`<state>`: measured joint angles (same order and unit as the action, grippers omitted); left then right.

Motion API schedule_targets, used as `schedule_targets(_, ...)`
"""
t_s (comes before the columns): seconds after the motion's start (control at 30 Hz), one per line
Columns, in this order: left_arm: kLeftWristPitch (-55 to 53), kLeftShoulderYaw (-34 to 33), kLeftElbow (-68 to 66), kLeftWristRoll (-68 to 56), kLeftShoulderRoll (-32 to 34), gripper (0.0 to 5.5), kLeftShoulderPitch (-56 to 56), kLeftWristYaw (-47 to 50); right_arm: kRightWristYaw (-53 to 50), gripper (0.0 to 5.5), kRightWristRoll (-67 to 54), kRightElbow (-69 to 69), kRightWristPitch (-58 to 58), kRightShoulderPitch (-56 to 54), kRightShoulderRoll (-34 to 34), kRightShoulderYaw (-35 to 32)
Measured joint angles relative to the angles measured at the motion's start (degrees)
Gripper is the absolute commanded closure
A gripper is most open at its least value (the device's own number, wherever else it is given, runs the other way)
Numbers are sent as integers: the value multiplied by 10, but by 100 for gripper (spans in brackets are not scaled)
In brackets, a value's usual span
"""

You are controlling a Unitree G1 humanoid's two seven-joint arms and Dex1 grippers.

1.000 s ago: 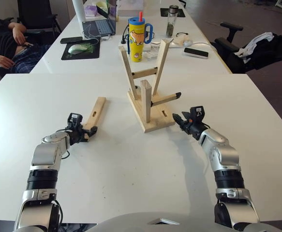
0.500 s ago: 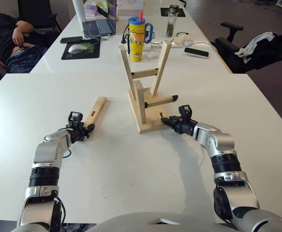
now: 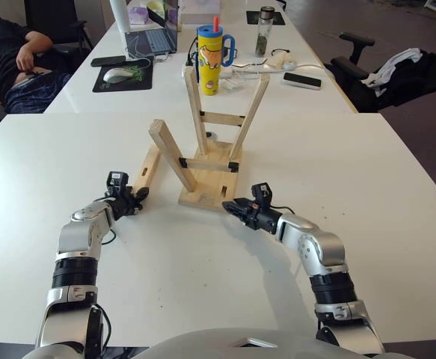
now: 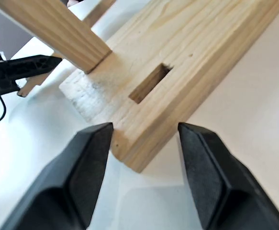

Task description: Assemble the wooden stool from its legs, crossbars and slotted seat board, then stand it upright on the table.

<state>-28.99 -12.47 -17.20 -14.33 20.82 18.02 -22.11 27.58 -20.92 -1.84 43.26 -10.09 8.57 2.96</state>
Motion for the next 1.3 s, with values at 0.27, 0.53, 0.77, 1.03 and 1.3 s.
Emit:
schedule_targets(0.27, 102, -78, 66, -110, -4, 345, 95, -25, -3, 297, 9, -13, -70, 60, 65, -65)
schedule_targets(0.53, -88, -105, 210, -401, 38, 345, 275, -95, 40, 297, -72, -32, -83, 55, 102, -158)
schedule_targets(0.77, -253, -23, 316, -632, 1, 345, 301, -60, 91, 215, -282, -141, 41, 38, 151, -234)
schedule_targets(1.03, -339, 61, 343, -629, 63, 345, 133, -172, 199, 85, -545, -169, 207, 55, 288, -302)
schedule_targets(1.3, -325, 142, 297, -526, 85, 345, 101, -301, 183, 83, -674, -166, 212, 35, 300, -303)
